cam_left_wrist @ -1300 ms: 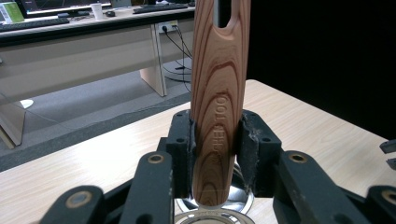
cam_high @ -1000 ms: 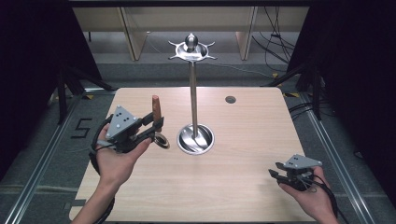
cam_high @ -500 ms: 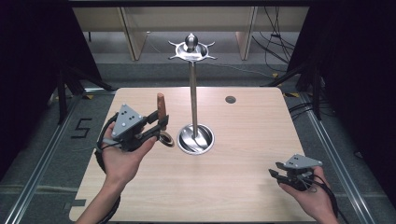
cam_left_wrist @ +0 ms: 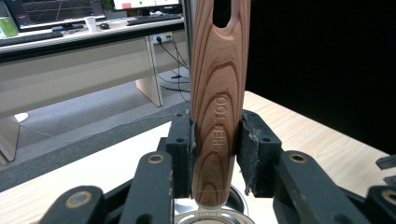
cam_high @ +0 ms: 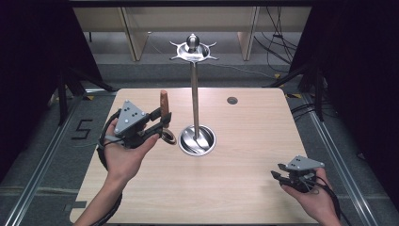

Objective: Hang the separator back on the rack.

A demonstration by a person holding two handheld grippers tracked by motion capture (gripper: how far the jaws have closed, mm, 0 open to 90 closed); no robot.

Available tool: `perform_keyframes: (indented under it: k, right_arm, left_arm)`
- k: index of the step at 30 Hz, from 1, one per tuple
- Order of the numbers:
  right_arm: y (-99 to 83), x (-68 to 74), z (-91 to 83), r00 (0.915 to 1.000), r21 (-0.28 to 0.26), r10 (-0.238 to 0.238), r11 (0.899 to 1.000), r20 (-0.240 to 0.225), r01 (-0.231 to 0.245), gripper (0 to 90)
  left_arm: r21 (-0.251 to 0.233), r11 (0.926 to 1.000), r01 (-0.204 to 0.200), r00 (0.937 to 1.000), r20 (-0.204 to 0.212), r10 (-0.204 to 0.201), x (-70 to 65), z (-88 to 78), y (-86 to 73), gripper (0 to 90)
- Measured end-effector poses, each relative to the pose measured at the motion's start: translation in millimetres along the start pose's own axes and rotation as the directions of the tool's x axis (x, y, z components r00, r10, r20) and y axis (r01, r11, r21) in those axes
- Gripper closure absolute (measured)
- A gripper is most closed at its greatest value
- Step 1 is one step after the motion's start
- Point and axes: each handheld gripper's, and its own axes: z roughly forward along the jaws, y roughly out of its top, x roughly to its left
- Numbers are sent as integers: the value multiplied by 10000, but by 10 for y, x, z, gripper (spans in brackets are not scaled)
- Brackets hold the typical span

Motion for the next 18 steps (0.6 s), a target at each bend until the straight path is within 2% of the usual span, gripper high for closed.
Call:
perform_keyframes:
  k: [3,7,9,11,15,18]
  right_arm:
    - [-1,1,0,10000,-7,48,10000,-1,-48,594]
    - [0,3,0,10000,5,41,10000,-5,-41,593]
    - [-1,14,3,9999,-3,132,9999,6,-132,591]
    - [-1,-2,9,10000,2,-37,10000,2,37,591]
    - [2,13,9,9999,39,148,9999,-28,-148,590]
    - [-2,-9,12,10000,-53,-74,10000,37,74,590]
  left_arm:
    - [192,9994,-280,9993,269,274,23,17,14,671]
    - [169,9997,-154,9991,401,147,67,25,28,671]
    - [241,9995,-200,9990,395,191,89,25,32,671]
    - [243,9995,-208,9990,391,198,103,31,29,671]
    - [280,9994,-227,9990,398,216,135,40,37,671]
    - [269,9993,-277,9990,362,268,161,46,62,672]
